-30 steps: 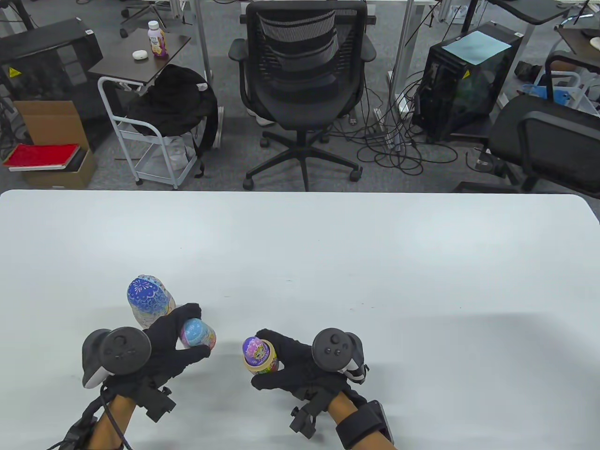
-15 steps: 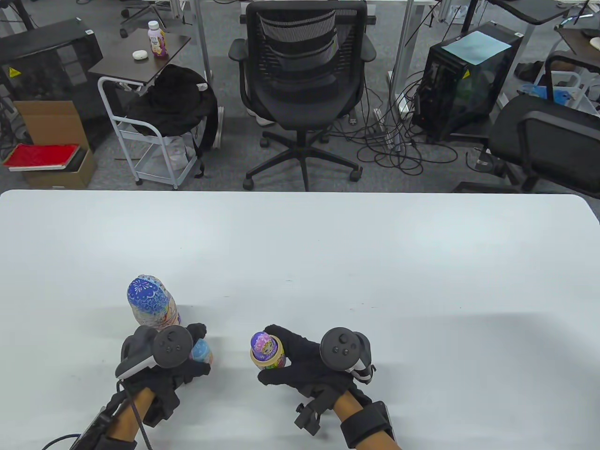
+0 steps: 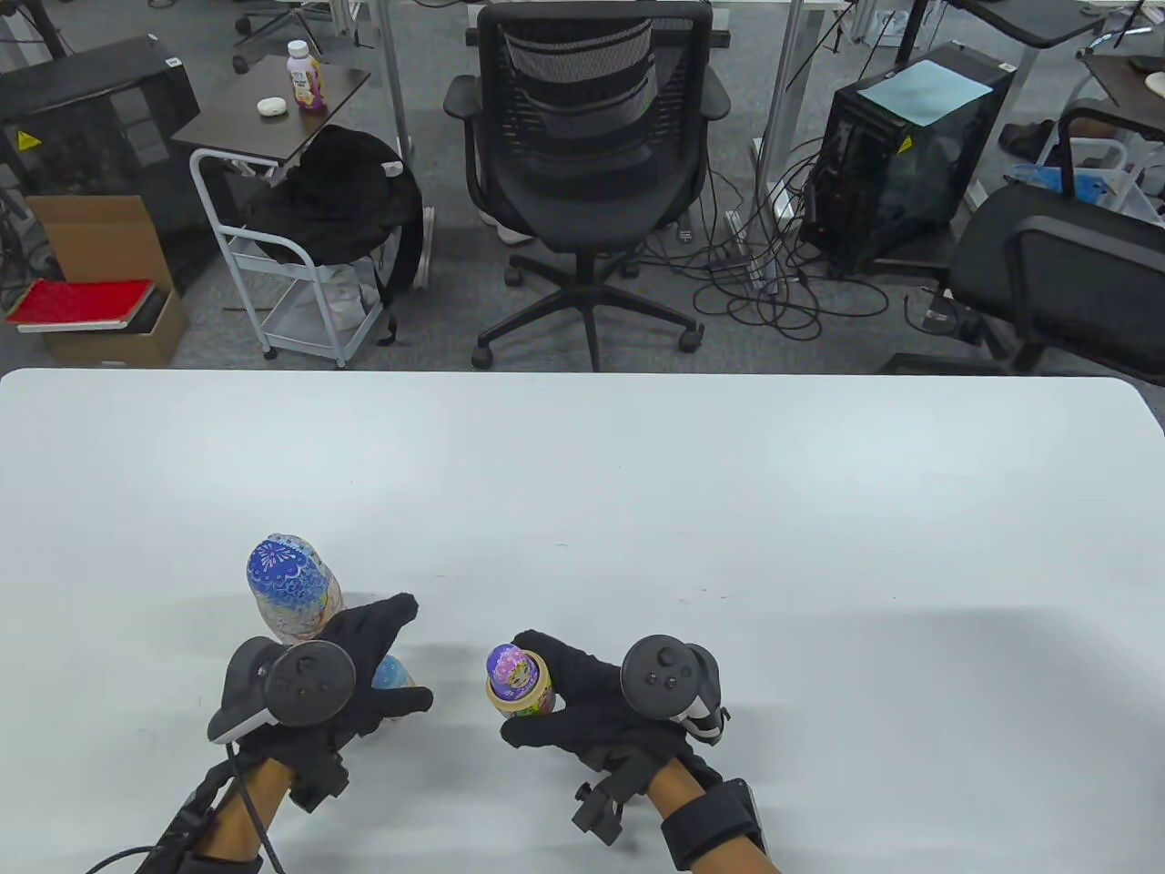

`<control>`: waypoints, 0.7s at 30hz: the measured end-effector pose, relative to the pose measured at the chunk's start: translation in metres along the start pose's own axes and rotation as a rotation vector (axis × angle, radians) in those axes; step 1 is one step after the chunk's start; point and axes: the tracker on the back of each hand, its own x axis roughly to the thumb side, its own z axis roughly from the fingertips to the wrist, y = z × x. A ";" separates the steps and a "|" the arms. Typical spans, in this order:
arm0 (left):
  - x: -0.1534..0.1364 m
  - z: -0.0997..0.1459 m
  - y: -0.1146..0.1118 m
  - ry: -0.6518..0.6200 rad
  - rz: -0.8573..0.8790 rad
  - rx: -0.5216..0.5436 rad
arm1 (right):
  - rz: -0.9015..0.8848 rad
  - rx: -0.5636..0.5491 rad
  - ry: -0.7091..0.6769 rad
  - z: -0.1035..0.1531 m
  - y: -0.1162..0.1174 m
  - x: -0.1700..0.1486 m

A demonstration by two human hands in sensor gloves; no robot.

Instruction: Separate nested Russian dolls into individual dolls

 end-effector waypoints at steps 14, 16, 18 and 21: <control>0.052 -0.007 -0.010 -0.238 0.306 0.111 | 0.073 0.073 -0.013 -0.003 0.015 0.009; 0.052 -0.008 -0.012 -0.232 0.305 0.120 | 0.081 0.082 -0.016 -0.003 0.016 0.010; 0.051 -0.008 -0.013 -0.228 0.333 0.125 | 0.085 0.086 -0.014 -0.003 0.017 0.010; 0.050 -0.007 -0.008 -0.235 0.371 0.134 | 0.058 0.081 -0.016 -0.003 0.016 0.010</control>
